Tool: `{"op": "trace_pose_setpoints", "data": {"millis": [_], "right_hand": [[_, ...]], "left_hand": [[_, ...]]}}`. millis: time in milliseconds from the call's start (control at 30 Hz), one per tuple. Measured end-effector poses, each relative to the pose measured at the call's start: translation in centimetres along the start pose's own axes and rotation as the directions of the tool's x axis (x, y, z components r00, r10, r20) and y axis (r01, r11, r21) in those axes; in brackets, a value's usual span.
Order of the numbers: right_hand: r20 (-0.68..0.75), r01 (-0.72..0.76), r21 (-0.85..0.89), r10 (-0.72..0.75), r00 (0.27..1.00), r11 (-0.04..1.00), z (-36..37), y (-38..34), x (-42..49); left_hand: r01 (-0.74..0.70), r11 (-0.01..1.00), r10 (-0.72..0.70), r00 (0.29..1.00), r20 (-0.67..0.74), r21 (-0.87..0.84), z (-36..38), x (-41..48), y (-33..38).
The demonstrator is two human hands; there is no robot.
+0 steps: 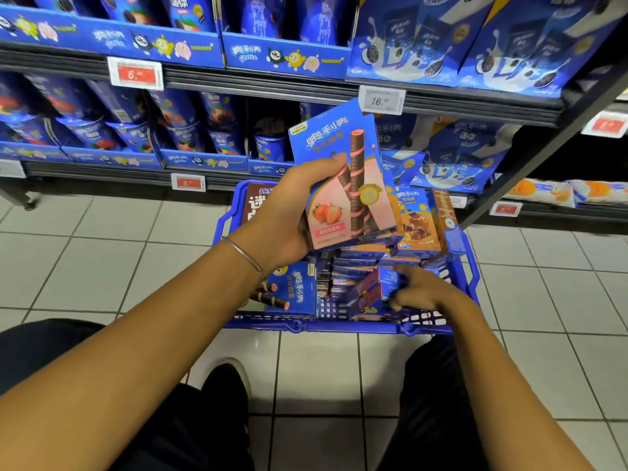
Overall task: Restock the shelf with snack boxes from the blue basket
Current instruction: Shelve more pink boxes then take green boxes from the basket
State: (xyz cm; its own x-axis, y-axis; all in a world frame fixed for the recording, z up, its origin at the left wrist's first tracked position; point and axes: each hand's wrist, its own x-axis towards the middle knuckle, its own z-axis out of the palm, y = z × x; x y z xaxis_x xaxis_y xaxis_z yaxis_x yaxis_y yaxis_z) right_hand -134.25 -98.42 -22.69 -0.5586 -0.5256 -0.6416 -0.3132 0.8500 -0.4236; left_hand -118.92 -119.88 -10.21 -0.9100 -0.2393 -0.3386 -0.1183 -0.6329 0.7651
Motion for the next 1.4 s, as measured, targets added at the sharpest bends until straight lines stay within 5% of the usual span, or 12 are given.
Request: {"op": "trace_pose_setpoints", "data": {"millis": [100, 267, 400, 633, 833, 967, 1200, 1300, 1400], "right_hand": [[-0.011, 0.148, 0.190, -0.149, 0.989, 0.970, -2.7, -1.5, -3.1], [-0.108, 0.290, 0.570, -0.280, 0.954, 0.769, -5.7, -2.8, -6.9], [-0.350, 0.428, 0.614, -0.258, 0.901, 0.663, -6.6, -2.6, -7.5], [-0.550, 0.659, 0.666, -0.366, 0.750, 0.348, -8.3, -4.9, -8.4], [-0.521, 0.570, 0.813, -0.290, 0.803, 0.118, -9.2, -11.1, -8.6], [-0.478, 0.502, 0.857, -0.183, 0.859, 0.119, -8.9, -14.3, -7.1], [-0.372, 0.355, 0.920, -0.088, 0.924, -0.166, -7.0, -16.2, -4.1], [-0.368, 0.348, 0.928, -0.184, 0.911, -0.135, -6.2, -16.1, -2.8], [-0.398, 0.403, 0.915, -0.115, 0.910, 0.026, -5.7, -16.8, -2.1]], "left_hand": [[-0.024, 0.999, 0.025, 0.999, -0.027, 0.041, -0.2, 0.0, 0.5], [-0.138, 0.989, 0.143, 0.985, -0.093, 0.054, -0.4, 0.1, 1.6], [-0.221, 0.970, 0.234, 0.963, -0.135, 0.101, -1.2, 0.2, 2.8], [-0.293, 0.862, 0.437, 0.842, -0.315, 0.414, -3.2, 0.7, 2.9], [-0.173, 0.851, 0.369, 0.869, -0.330, 0.496, -1.9, 1.7, 1.1], [-0.134, 0.848, 0.332, 0.889, -0.316, 0.512, -1.0, 2.5, 0.7], [-0.095, 0.788, 0.349, 0.883, -0.315, 0.609, -1.4, 5.5, 1.1], [-0.098, 0.783, 0.306, 0.920, -0.244, 0.614, -2.7, 6.5, 1.4], [-0.087, 0.821, 0.277, 0.925, -0.261, 0.565, -3.3, 7.0, 1.6]]}}
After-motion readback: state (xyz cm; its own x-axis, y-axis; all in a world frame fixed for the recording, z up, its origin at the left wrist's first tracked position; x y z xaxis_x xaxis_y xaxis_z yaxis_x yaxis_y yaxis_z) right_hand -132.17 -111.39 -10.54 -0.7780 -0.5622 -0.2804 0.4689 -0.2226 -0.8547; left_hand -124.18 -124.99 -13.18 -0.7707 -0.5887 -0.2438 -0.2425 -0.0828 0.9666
